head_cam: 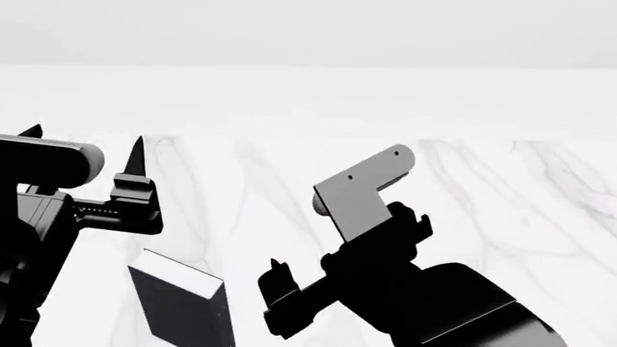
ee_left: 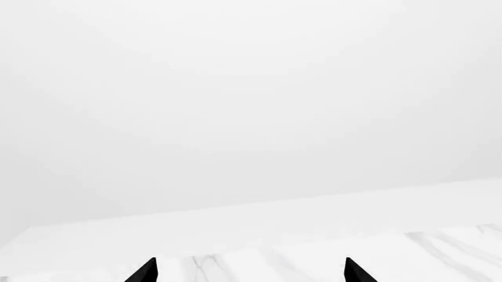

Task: Pick up the book on the left and place it on top of the shelf.

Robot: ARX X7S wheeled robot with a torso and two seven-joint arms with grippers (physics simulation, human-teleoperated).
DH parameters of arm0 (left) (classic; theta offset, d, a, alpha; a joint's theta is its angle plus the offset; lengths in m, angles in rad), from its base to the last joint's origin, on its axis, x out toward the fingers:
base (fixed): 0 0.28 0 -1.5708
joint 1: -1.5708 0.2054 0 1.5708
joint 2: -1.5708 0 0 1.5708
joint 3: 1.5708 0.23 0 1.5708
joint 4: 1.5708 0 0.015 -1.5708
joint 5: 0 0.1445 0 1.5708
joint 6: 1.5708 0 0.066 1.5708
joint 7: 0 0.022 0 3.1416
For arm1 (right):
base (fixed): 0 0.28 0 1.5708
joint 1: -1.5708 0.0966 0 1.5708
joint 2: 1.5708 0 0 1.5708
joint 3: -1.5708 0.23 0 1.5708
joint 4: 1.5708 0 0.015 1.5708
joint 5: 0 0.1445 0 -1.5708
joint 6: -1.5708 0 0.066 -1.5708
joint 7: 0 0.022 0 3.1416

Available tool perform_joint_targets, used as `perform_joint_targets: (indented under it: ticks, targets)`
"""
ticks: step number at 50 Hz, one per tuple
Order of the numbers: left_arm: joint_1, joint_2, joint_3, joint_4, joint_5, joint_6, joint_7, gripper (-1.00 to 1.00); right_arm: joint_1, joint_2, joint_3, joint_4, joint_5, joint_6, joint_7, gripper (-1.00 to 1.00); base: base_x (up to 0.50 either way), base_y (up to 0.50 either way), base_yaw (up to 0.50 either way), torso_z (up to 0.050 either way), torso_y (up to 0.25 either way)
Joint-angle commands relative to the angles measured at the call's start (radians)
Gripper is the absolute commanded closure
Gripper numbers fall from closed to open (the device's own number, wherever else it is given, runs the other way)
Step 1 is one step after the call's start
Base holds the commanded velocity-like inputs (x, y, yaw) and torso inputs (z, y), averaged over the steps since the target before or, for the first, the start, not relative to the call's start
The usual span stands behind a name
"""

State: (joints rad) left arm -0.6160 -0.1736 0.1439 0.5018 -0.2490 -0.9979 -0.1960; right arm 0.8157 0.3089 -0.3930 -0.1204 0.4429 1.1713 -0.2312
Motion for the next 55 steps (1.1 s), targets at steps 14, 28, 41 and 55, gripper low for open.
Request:
perform_joint_targets:
  ticks: [14, 28, 41, 55]
  targets:
    - [-0.003, 0.011, -0.017, -0.014, 0.003, 0.024, 0.009, -1.00, 0.020, -0.060, -0.091, 0.059, -0.001, -0.061, -0.105, -1.00, 0.00, 0.00, 0.00, 0.000, 0.000]
    - [-0.001, 0.006, -0.012, -0.013, -0.006, 0.025, 0.002, -1.00, 0.043, -0.109, -0.154, 0.198, -0.034, -0.167, -0.135, -1.00, 0.00, 0.00, 0.00, 0.000, 0.000]
    - [0.002, -0.002, -0.012, -0.021, -0.013, 0.033, -0.003, -1.00, 0.080, -0.176, -0.200, 0.397, -0.061, -0.292, -0.181, -1.00, 0.00, 0.00, 0.00, 0.000, 0.000]
    - [0.007, -0.007, -0.012, -0.024, -0.023, 0.040, -0.008, -1.00, 0.120, -0.238, -0.236, 0.608, -0.076, -0.421, -0.239, -1.00, 0.00, 0.00, 0.00, 0.000, 0.000]
